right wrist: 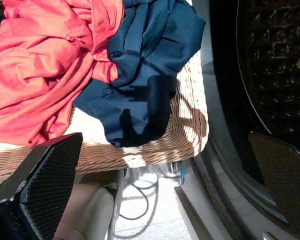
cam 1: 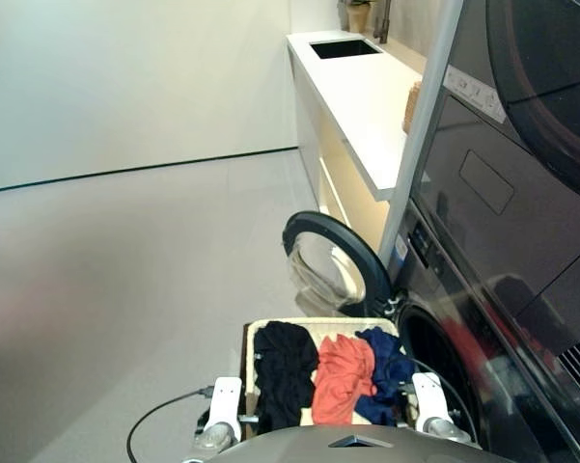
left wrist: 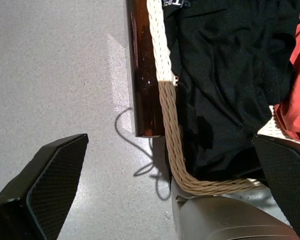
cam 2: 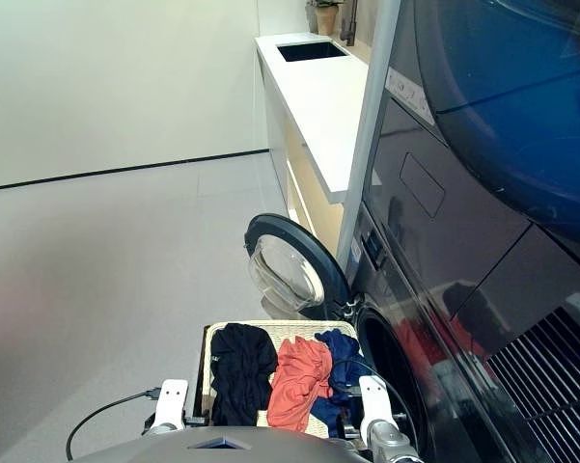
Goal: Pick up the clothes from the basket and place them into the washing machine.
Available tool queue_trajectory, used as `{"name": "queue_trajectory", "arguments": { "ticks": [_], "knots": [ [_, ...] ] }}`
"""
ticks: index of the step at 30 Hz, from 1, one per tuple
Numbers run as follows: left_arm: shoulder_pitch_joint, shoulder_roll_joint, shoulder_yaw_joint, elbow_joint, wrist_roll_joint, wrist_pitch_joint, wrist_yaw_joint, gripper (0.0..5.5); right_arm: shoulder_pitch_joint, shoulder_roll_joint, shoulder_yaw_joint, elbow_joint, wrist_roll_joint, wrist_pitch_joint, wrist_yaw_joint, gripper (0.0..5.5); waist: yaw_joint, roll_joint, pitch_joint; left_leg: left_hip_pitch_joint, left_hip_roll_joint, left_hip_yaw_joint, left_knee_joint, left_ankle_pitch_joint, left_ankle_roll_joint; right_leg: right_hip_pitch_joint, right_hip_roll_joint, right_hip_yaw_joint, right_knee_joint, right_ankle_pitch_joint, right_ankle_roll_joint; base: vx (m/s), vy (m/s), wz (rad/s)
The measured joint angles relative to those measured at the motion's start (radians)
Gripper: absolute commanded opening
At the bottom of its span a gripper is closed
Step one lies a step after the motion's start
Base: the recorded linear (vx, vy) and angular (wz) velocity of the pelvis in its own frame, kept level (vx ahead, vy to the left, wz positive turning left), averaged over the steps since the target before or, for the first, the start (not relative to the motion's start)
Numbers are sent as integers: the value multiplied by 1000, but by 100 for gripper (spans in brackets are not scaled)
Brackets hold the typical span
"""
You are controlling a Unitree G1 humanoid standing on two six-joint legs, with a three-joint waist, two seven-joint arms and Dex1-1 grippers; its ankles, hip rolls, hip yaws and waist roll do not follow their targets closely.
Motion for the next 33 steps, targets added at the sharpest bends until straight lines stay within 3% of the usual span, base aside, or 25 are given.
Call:
{"name": "queue_trajectory", "arguments": {
  "ticks": [15, 24, 30, 33],
  "knots": [
    [-2, 0, -29, 0, 18, 0, 0, 550, 0, 0, 4, -3, 0, 0, 4, 550, 0, 1, 1, -11, 0, 0, 0, 0, 0, -10, 0, 0, 0, 0, 0, 0, 0, 0],
    [-44, 1, -40, -8, 23, 0, 1, 550, -13, -4, 76, -46, -3, 0, 5, 550, -2, 6, 7, -45, 1, 4, 6, 1, -2, -46, 1, 2, 0, 1, -2, 0, 0, 0],
    [-132, 10, -76, -45, 30, 0, 24, 550, -78, -9, 119, -89, -15, -1, 5, 550, -5, 8, 46, -114, 1, 8, 19, 13, -13, -122, 2, 4, 17, 5, -7, -39, 11, -8],
    [-209, 14, -87, -57, 29, -1, 39, 550, -152, -21, 167, -106, -33, -2, 5, 550, -5, 5, 97, -177, 0, 10, 51, 14, -15, -187, 2, 9, 45, 6, -9, -123, 19, -34]
  ]
}}
